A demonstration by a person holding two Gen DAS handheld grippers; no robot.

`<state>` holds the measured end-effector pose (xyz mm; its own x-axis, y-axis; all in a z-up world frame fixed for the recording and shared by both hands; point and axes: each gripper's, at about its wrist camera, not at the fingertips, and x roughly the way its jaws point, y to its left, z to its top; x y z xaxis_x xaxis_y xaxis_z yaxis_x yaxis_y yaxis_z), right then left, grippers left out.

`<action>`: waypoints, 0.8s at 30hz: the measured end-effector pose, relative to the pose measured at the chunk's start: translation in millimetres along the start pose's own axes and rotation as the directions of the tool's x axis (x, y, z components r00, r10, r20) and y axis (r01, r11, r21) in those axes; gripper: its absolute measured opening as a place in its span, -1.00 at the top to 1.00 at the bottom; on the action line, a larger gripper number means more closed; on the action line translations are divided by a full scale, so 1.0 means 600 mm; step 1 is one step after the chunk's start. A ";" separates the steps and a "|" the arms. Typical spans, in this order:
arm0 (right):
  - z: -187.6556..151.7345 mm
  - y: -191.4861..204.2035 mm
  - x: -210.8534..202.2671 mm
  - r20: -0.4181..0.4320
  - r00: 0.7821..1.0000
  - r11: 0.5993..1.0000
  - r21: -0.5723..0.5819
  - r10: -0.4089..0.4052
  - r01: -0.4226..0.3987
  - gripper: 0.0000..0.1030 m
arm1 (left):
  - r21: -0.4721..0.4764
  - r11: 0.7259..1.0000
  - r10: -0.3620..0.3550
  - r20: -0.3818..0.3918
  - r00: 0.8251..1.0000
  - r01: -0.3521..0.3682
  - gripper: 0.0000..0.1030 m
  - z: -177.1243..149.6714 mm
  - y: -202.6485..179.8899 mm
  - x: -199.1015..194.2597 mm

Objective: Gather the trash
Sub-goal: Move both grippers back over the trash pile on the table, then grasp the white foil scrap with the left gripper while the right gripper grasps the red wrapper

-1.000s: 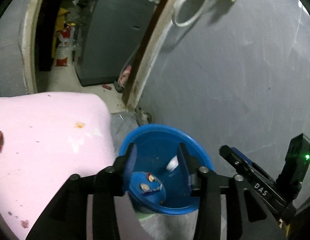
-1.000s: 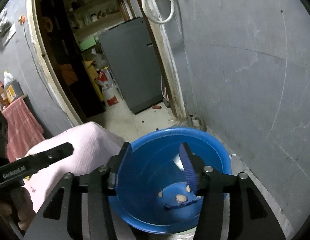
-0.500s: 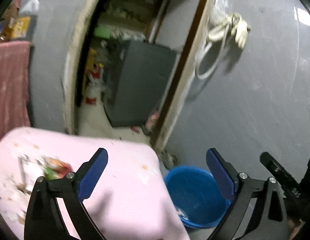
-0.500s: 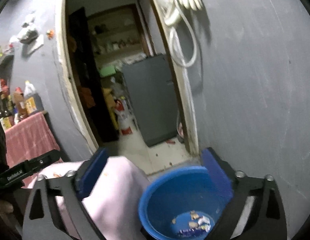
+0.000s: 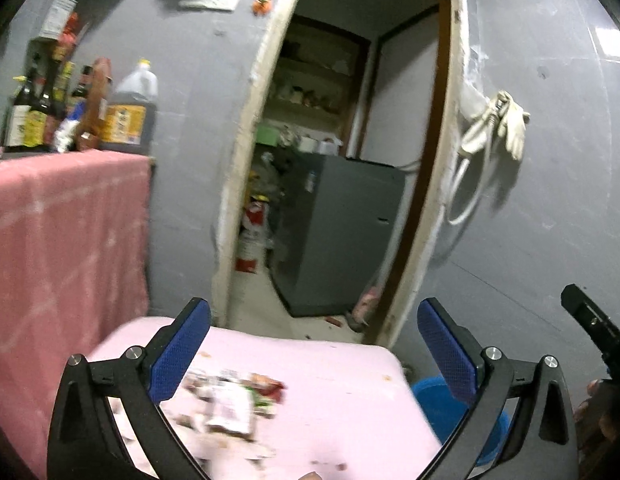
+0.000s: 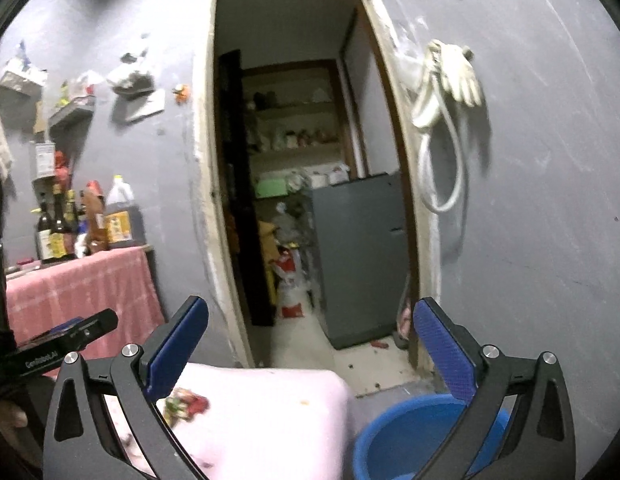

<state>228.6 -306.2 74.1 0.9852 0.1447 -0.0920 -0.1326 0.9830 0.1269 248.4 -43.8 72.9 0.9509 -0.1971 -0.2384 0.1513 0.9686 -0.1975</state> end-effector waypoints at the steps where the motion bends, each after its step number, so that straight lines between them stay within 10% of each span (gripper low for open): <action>1: 0.002 0.016 0.001 0.009 1.000 1.000 -0.010 0.012 -0.012 -1.00 | 0.002 1.000 0.016 0.010 1.000 -0.016 -0.97 0.001 0.010 -0.009; 15: -0.019 0.146 0.024 0.023 0.987 0.985 -0.076 0.156 -0.154 -1.00 | -0.025 0.979 0.203 0.056 0.978 -0.202 -0.97 -0.013 0.144 -0.076; 24: -0.080 0.178 0.087 -0.116 0.976 0.975 -0.102 0.184 -0.196 -1.00 | -0.035 0.971 0.235 -0.025 0.972 -0.235 -0.97 -0.059 0.195 -0.051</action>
<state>260.5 -188.2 35.4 0.9246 0.3354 -0.1808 -0.3335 0.9418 0.0415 227.5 70.1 23.7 0.9530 0.0319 -0.3014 -0.0864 0.9818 -0.1692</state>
